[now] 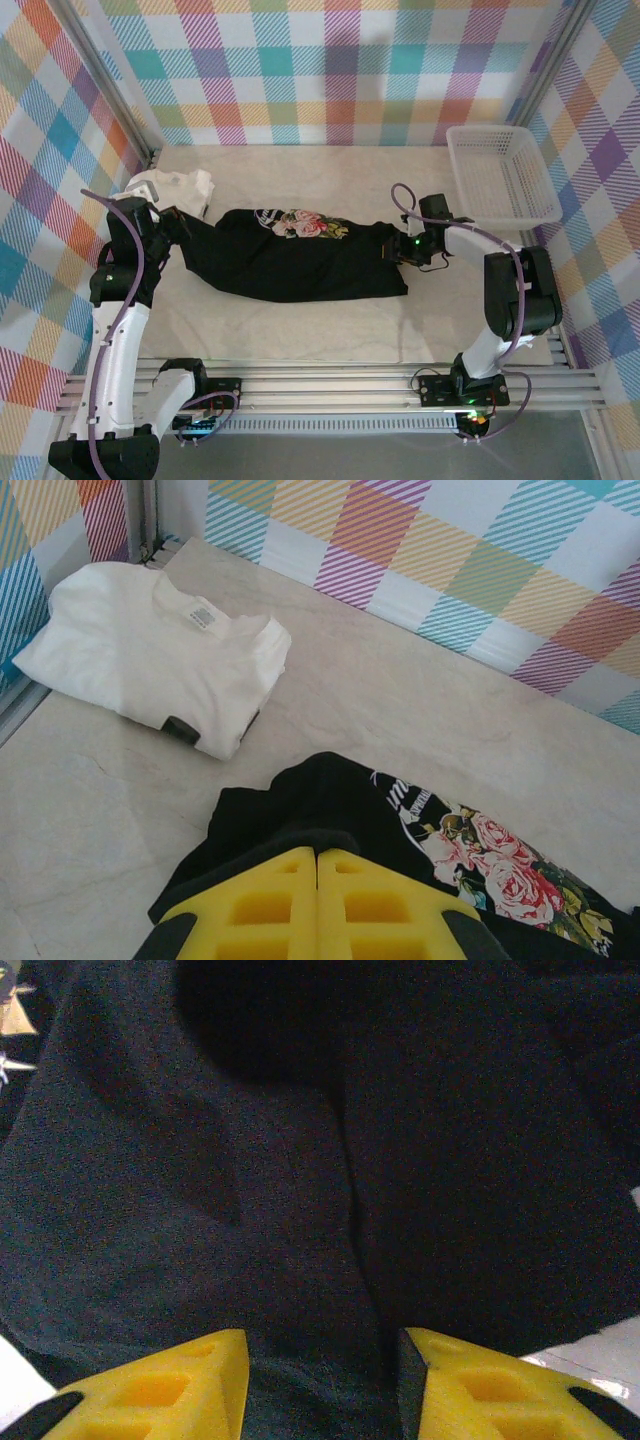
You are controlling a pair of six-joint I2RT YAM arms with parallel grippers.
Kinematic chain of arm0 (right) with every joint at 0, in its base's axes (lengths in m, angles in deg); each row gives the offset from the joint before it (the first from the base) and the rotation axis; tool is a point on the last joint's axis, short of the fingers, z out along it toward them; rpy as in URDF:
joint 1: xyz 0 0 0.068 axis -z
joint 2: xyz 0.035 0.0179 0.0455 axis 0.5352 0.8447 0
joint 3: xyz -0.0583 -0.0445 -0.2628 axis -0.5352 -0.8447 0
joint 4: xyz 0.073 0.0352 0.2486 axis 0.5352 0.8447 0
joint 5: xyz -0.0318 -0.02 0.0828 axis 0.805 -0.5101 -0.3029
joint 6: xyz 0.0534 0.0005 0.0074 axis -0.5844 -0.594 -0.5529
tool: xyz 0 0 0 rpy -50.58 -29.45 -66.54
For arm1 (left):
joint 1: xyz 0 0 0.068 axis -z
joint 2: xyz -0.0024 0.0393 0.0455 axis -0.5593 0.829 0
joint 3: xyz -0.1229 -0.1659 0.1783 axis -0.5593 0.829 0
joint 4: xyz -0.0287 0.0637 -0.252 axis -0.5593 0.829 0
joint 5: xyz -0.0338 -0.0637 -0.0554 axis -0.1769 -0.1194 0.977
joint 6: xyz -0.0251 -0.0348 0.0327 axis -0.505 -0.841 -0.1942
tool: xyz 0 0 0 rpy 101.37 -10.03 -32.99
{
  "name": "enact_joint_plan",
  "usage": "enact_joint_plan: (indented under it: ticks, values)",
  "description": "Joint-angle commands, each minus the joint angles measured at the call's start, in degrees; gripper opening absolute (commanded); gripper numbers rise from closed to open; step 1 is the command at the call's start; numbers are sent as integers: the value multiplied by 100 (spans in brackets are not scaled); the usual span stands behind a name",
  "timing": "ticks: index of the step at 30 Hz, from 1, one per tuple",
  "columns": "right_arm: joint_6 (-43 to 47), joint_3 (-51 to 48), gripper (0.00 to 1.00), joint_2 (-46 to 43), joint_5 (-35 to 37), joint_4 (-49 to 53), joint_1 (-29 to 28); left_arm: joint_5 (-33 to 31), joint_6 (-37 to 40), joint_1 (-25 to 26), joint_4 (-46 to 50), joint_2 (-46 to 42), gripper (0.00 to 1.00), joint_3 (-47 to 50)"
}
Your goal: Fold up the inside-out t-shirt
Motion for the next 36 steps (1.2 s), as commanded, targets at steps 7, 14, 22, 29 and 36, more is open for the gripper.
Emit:
enact_joint_plan:
  ticks: [7,14,22,29,36]
  values:
    - [30,-95,32,-379,-308,104,-53,85,82,-110,-165,-58,0,2]
    - [59,-10,27,-164,-306,49,-128,131,75,-112,-179,-52,0,18]
    - [273,120,30,23,352,269,-237,176,67,-112,-197,-80,0,31]
    - [363,133,22,126,473,292,-284,184,66,-112,-196,-70,0,31]
    - [327,253,0,-434,340,413,-282,99,-56,-112,-98,-14,0,-89]
